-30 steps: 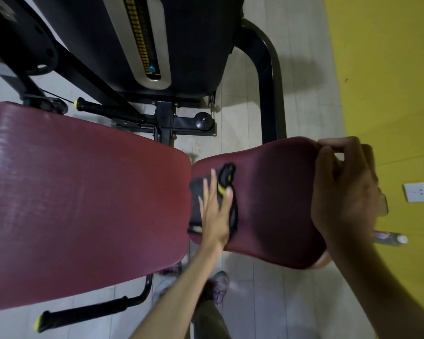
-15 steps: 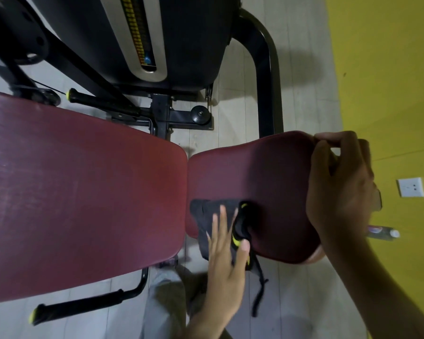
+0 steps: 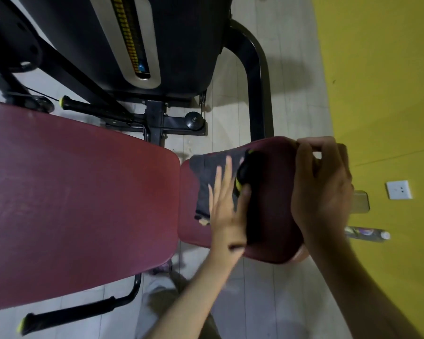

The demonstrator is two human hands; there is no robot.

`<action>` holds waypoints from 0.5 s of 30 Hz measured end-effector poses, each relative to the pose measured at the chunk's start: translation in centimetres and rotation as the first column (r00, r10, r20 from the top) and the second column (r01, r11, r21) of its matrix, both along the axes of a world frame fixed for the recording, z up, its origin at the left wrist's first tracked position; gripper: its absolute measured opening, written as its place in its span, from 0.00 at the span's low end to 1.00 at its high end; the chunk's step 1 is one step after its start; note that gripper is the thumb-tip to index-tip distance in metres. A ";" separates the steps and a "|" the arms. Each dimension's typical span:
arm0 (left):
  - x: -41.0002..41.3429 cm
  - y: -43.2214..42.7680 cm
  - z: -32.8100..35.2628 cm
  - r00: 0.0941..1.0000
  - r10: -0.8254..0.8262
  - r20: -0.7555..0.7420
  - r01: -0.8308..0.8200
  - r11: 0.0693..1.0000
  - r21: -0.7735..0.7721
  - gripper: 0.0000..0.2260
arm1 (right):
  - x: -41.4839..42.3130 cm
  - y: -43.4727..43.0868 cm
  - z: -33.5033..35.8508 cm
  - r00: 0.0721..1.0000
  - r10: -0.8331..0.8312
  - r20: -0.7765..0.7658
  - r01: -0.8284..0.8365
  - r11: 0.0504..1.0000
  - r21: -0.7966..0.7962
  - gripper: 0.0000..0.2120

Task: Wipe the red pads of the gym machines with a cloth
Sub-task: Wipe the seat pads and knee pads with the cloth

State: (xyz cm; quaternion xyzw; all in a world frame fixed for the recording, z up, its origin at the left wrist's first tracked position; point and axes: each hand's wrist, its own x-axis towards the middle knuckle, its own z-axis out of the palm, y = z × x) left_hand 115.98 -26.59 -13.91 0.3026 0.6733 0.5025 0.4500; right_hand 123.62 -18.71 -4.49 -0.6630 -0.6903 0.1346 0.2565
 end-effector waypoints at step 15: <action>-2.0 8.6 2.6 0.994 0.048 -0.094 -0.045 0.998 0.037 0.23 | 0.1 0.2 0.5 0.987 -0.034 -0.155 0.021 0.996 -0.083 0.25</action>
